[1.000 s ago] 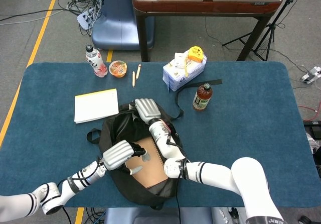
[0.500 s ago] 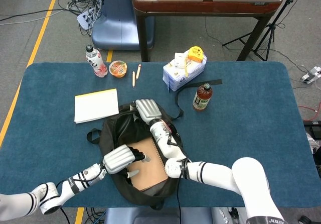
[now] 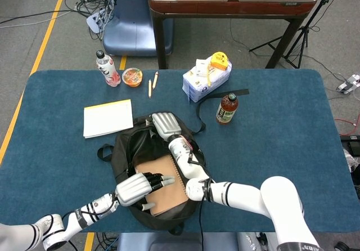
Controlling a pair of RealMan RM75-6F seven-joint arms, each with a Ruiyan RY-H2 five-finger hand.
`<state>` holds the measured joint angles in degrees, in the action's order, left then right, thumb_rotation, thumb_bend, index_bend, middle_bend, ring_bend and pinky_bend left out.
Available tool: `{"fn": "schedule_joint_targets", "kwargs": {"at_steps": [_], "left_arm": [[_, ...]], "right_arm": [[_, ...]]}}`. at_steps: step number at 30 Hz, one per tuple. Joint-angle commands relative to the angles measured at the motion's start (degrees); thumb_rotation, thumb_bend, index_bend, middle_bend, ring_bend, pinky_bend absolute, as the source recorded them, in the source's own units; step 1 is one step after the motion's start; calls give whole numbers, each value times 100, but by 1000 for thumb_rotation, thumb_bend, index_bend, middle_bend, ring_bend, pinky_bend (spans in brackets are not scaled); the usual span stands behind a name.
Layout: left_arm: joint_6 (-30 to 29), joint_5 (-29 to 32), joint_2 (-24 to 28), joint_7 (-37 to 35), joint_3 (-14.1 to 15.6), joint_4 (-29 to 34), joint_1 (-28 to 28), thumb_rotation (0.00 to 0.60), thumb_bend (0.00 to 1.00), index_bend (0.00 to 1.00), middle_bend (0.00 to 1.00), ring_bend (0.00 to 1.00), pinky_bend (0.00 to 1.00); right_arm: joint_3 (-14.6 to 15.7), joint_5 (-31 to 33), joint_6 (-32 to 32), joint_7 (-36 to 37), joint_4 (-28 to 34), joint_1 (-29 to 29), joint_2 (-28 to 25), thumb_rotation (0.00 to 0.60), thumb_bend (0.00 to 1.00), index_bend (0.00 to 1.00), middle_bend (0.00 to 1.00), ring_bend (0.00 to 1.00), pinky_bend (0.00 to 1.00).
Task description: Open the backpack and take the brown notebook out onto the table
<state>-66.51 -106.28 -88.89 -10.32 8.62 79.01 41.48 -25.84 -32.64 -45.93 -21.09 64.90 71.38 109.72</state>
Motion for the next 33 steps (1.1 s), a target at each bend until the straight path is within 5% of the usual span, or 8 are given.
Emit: {"fn": "schedule_joint_targets", "kwargs": {"at_steps": [1,9,14,22,33], "left_arm": [[56,-8,-79,59,-8,5,27,600,293,0,96,160,348],[407,136,-328,315,-83,50,130,600,258,0,33,99,308],[671,315,-380,438,-126,212,189,600,224,0,0,2,185],[843,417,-498,787,-133,341,198,600,199,0,0,0,79],[1009,586,-742,1248,-148,104,143,600,195,0,0,0,59]], "right_arm": [[30,-35,-29,-6,62,-26,-16,600,738,643,424,337,406],[167,-171,-115,-31,342,-134,-77,600,738,641,422,337,405],[245,-280,-202,-23,506,-231,-135,600,738,640,422,337,406],[392,-562,-297,71,733,-422,-222,600,738,641,421,340,405],[274,-452,-243,53,492,-360,-110,600,738,640,420,340,406]]}}
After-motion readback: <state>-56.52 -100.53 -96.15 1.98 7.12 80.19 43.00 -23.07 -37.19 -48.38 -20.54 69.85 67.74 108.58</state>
